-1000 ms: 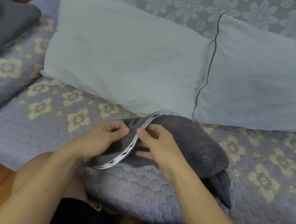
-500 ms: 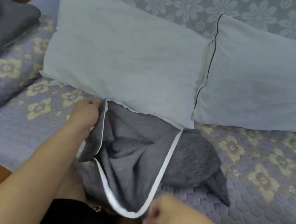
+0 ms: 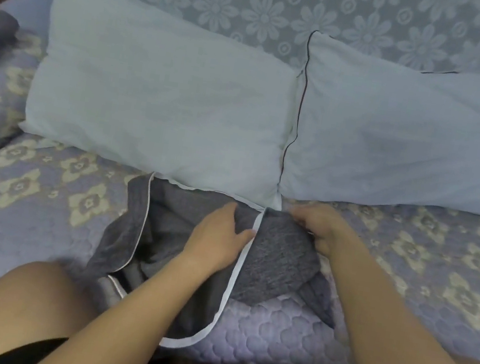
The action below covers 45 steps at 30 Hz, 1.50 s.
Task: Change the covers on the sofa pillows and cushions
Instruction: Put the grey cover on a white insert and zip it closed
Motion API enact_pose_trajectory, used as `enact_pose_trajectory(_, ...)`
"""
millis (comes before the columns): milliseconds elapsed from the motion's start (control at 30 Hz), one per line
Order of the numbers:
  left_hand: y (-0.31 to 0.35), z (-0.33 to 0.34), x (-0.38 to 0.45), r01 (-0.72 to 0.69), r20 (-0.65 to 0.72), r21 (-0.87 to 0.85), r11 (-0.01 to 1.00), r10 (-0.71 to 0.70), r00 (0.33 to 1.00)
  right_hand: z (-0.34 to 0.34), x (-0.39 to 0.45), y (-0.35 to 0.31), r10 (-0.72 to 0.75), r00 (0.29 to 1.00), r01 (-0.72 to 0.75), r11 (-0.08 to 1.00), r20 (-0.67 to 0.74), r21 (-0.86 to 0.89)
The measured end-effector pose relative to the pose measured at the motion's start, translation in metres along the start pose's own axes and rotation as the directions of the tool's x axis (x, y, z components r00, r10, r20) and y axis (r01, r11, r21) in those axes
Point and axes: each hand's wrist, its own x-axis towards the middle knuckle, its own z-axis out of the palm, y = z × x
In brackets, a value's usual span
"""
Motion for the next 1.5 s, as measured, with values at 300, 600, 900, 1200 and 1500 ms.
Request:
enact_pose_trajectory(300, 0.026, 0.004, -0.081, -0.279, 0.377, -0.231, 0.932, 0.350, 0.858, -0.022, -0.032, 0.025, -0.037, 0.991, 0.059, 0.984, 0.129, -0.169)
enact_pose_trajectory(600, 0.018, 0.006, -0.077, -0.076, 0.318, -0.378, 0.923, 0.207, 0.925, -0.003, -0.079, 0.016, -0.384, 0.909, 0.415, 0.817, 0.159, -0.399)
enact_pose_trajectory(900, 0.019, 0.011, -0.066, 0.123, -0.003, -0.757, 0.642, -0.192, 0.981, -0.008, -0.095, 0.024, -0.338, 0.924, 0.289, 0.923, 0.177, 0.256)
enact_pose_trajectory(1200, 0.044, 0.003, -0.063, 0.156, 0.131, -0.946, 0.283, -0.105, 0.986, -0.008, -0.114, 0.028, -0.369, 0.886, 0.169, 0.822, 0.282, 0.544)
enact_pose_trajectory(1500, 0.047, 0.002, -0.069, 0.105, 0.048, -0.884, 0.455, -0.133, 0.990, -0.005, -0.114, 0.028, -0.363, 0.895, 0.185, 0.831, 0.258, 0.525)
